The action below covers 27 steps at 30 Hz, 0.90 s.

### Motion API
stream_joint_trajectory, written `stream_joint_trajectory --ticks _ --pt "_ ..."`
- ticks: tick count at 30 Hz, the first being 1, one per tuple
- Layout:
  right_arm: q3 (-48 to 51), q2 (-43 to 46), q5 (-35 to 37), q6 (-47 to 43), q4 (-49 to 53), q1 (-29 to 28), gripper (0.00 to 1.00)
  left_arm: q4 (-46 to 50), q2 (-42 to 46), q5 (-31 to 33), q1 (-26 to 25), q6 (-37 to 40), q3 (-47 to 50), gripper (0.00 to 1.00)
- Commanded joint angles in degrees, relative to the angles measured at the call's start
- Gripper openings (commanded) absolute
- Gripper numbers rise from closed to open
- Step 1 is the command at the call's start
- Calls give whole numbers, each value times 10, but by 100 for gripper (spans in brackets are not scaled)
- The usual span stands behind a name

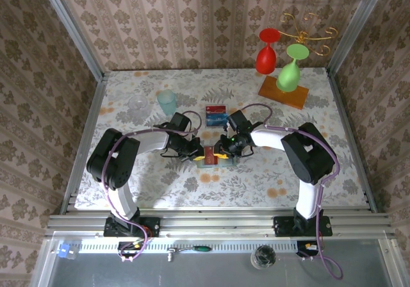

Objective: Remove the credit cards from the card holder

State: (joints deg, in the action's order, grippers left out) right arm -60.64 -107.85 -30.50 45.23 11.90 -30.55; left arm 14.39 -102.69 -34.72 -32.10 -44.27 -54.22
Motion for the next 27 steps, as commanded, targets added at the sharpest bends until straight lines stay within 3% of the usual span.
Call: stream_joint_trajectory --ticks 1,27 --pt "6 23 -23 6 5 -4 21 38 -24 27 4 11 4 0" --pt "26 12 -49 23 -56 -4 16 35 -22 26 3 10 6 0"
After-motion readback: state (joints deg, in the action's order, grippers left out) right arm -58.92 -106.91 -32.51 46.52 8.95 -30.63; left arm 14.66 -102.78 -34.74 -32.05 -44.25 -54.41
